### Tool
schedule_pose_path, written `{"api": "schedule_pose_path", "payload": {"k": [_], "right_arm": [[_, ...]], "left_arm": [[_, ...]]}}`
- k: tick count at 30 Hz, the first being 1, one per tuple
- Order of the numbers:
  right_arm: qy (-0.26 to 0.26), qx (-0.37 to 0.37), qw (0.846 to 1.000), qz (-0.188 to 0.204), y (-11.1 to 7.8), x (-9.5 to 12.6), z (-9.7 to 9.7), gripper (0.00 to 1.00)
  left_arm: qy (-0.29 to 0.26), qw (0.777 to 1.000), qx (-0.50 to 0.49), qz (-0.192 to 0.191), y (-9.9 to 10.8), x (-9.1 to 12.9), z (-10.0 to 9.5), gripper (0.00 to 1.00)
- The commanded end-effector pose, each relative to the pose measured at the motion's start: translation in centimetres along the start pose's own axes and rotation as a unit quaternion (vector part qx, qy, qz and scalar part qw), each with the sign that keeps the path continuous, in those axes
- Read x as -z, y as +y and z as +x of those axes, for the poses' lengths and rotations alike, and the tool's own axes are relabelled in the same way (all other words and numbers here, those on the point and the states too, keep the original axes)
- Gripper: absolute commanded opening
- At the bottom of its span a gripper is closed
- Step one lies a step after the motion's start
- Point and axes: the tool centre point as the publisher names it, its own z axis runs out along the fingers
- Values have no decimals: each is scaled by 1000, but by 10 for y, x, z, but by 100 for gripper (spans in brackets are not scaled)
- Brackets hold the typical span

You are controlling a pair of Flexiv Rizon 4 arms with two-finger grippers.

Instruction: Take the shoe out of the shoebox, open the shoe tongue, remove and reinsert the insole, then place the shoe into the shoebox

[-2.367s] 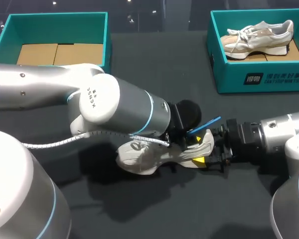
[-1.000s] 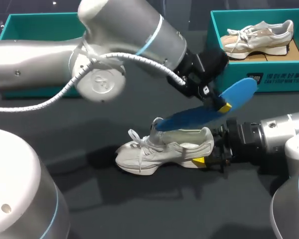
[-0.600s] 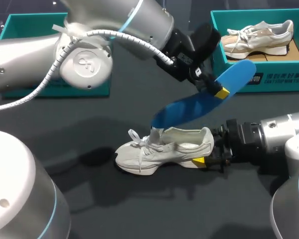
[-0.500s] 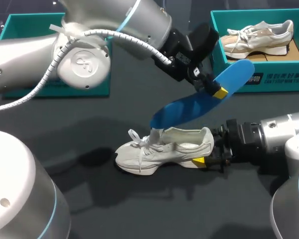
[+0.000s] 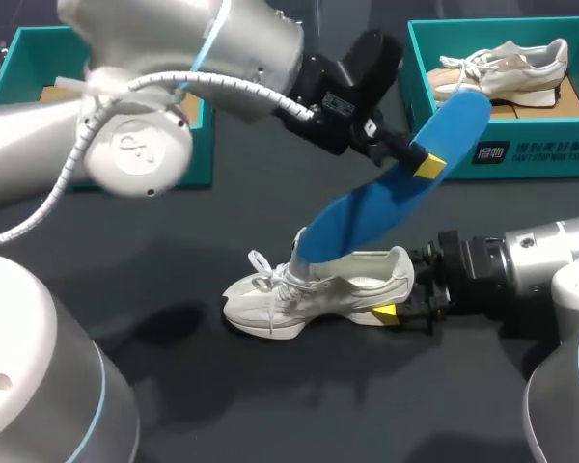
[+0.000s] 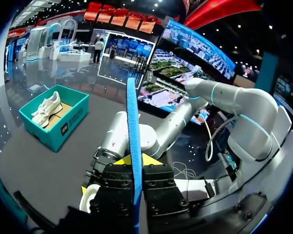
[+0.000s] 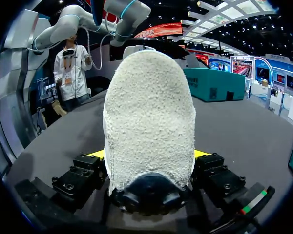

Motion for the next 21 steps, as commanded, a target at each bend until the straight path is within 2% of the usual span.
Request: {"api": "schedule_pose_path", "payload": {"k": [1,4,5,16,21], "right_arm": [[-1,0,1000,1,0,0,1,0],[-1,0,1000,1,0,0,1,0],[-1,0,1000,1,0,0,1,0],[-1,0,1000,1,0,0,1,0],[-1,0,1000,1,0,0,1,0]], "left_arm": [[-5,986,7,165,32,54,19,0],[7,972,5,235,25,82,32,0],[11,969,8,245,23,88,34,0],[11,969,8,245,23,88,34,0],[41,959,16,279,31,105,44,0]]}}
